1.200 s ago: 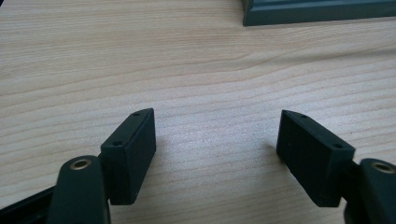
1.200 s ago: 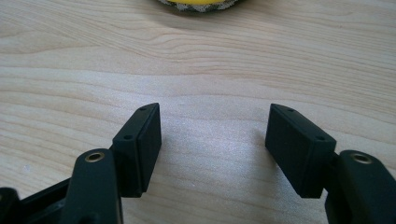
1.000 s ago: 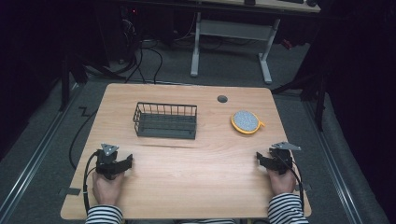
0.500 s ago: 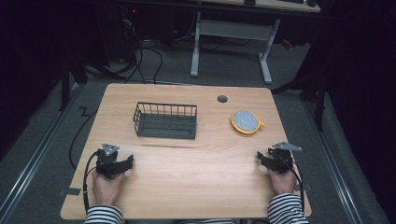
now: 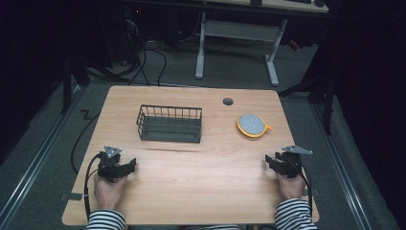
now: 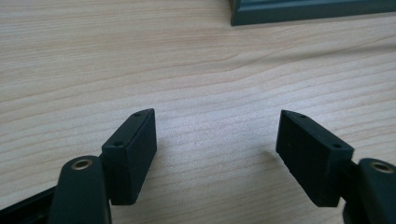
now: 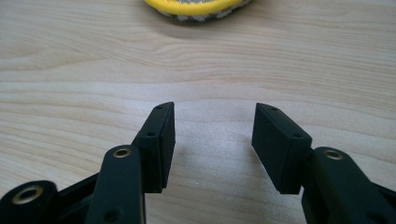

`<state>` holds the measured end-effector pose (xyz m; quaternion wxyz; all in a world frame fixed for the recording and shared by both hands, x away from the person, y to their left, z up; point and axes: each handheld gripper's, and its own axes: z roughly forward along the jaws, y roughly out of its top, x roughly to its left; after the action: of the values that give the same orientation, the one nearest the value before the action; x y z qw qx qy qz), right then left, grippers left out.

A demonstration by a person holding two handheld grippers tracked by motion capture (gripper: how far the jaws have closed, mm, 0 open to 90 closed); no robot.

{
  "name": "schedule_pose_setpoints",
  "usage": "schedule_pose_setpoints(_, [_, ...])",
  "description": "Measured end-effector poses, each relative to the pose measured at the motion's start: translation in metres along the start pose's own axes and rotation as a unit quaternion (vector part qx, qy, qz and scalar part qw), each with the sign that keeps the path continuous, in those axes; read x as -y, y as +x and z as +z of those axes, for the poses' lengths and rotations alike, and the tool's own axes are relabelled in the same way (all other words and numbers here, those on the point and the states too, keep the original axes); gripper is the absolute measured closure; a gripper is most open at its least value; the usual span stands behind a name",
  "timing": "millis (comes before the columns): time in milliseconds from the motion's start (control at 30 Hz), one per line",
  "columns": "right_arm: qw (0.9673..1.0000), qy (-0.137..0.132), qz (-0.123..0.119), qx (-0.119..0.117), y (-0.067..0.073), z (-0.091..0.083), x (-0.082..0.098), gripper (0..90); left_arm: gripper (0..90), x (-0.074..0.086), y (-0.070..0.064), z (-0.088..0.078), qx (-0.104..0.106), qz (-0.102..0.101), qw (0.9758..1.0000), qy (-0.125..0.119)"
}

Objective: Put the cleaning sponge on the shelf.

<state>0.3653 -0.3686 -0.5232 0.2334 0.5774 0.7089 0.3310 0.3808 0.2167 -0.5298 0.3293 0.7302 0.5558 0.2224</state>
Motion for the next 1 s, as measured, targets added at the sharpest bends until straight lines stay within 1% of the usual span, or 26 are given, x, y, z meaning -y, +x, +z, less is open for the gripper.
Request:
schedule_pose_setpoints(133, [0.9997, -0.015, 0.006, -0.021, 0.000, -0.005, -0.002, 50.7, 29.9, -0.005, 0.001, -0.004, 0.010, -0.003, 0.9999, -0.008])
schedule_pose_setpoints(167, [0.9995, -0.020, 0.004, -0.024, 0.001, -0.006, -0.003, 50.6, 29.9, -0.007, 0.001, -0.005, 0.010, -0.004, 0.9999, -0.009])
schedule_pose_setpoints(200, [0.9994, -0.020, 0.004, -0.027, 0.002, -0.007, -0.004, 49.8, 30.0, -0.009, 0.000, -0.006, 0.009, 0.000, 0.9999, -0.010])
schedule_pose_setpoints(300, [0.9984, -0.042, -0.007, -0.037, 0.007, -0.011, -0.010, 47.9, 30.6, -0.016, -0.002, -0.011, 0.016, 0.006, 0.9997, -0.018])
schedule_pose_setpoints(400, [0.9971, -0.058, -0.012, -0.048, 0.014, -0.013, -0.017, 47.8, 30.7, -0.023, -0.004, -0.015, 0.022, 0.011, 0.9994, -0.023])
schedule_pose_setpoints(433, [0.9965, -0.063, -0.017, -0.052, 0.016, -0.013, -0.020, 47.9, 30.7, -0.026, -0.004, -0.016, 0.027, 0.012, 0.9993, -0.023])
schedule_pose_setpoints(567, [0.9951, -0.067, -0.024, -0.068, 0.027, -0.011, -0.029, 50.8, 31.0, -0.038, -0.005, -0.021, 0.037, 0.018, 0.9987, -0.029])
schedule_pose_setpoints(667, [0.9941, -0.068, -0.031, -0.079, 0.035, -0.009, -0.036, 52.3, 31.4, -0.047, -0.005, -0.025, 0.044, 0.018, 0.9982, -0.036])
schedule_pose_setpoints(733, [0.9930, -0.071, -0.035, -0.087, 0.040, -0.008, -0.041, 53.0, 32.3, -0.053, -0.005, -0.027, 0.050, 0.014, 0.9978, -0.042])
schedule_pose_setpoints(800, [0.9924, -0.070, -0.036, -0.095, 0.045, -0.007, -0.048, 53.9, 32.3, -0.059, -0.004, -0.029, 0.050, 0.018, 0.9977, -0.043])
schedule_pose_setpoints(833, [0.9920, -0.068, -0.040, -0.099, 0.047, -0.006, -0.051, 54.3, 32.5, -0.062, -0.004, -0.029, 0.051, 0.018, 0.9975, -0.046])
schedule_pose_setpoints(867, [0.9917, -0.064, -0.039, -0.104, 0.049, -0.006, -0.054, 54.3, 33.0, -0.065, -0.004, -0.029, 0.053, 0.017, 0.9973, -0.047])
schedule_pose_setpoints(1000, [0.9900, -0.063, -0.050, -0.116, 0.060, -0.001, -0.070, 54.4, 33.6, -0.077, -0.002, -0.029, 0.060, 0.011, 0.9968, -0.053])
